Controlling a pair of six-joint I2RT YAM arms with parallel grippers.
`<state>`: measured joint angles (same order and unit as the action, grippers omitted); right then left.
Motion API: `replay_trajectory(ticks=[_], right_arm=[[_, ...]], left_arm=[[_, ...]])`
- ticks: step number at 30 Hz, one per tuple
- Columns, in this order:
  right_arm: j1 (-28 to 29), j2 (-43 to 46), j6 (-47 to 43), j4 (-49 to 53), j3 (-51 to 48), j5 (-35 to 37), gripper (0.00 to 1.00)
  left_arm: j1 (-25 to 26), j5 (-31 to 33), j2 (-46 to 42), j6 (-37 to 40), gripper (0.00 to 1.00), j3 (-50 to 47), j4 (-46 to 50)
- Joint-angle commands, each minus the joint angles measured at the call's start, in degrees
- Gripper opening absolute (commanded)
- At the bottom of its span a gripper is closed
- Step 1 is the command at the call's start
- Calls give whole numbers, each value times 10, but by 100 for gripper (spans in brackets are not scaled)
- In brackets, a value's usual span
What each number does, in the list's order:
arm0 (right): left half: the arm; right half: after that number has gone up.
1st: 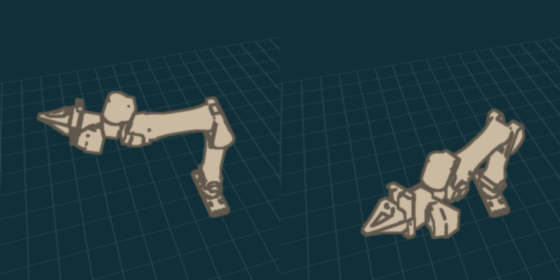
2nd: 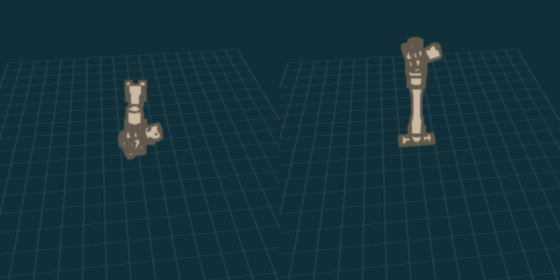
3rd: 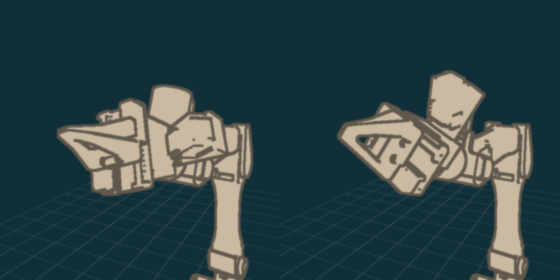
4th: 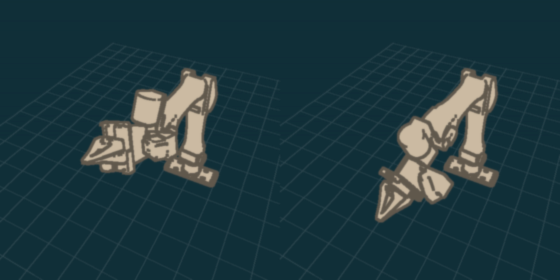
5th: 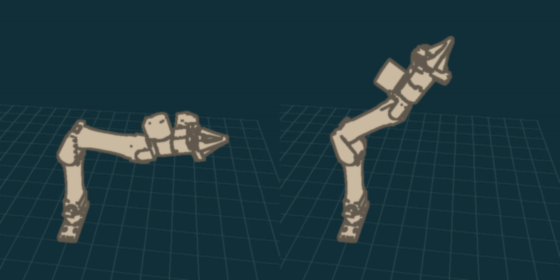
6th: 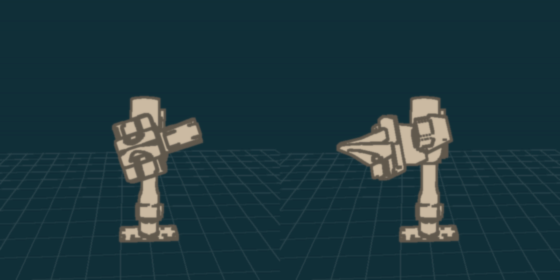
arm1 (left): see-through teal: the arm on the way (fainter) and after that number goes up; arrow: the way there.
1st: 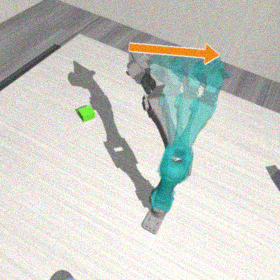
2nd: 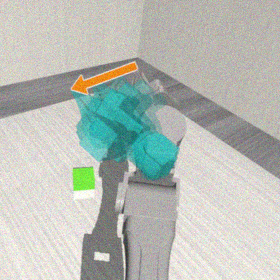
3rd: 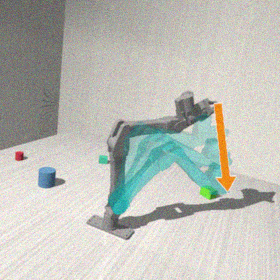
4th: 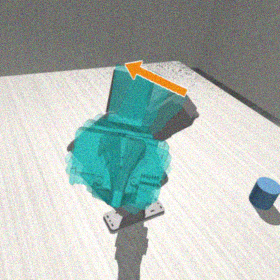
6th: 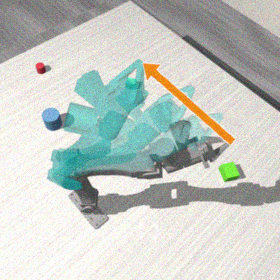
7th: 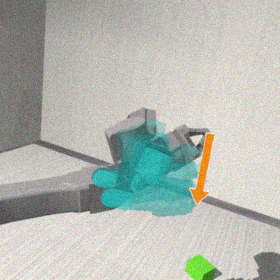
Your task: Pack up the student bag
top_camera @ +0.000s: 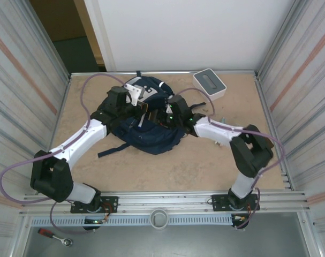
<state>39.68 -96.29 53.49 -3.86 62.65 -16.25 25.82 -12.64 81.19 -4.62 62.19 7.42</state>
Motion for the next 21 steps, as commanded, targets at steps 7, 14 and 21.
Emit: replay_trajectory(ticks=[7, 14, 21], right_arm=[[-155, 245, -150, 272, -148, 182, 54], [-281, 216, -205, 338, -170, 264, 74], [-289, 112, -202, 309, -164, 247, 75]], left_arm=[[-2, -27, -44, -22, 0, -21, -73], [-2, -29, -45, -22, 0, -36, -76], [-2, -30, -39, -15, 0, -46, -75]])
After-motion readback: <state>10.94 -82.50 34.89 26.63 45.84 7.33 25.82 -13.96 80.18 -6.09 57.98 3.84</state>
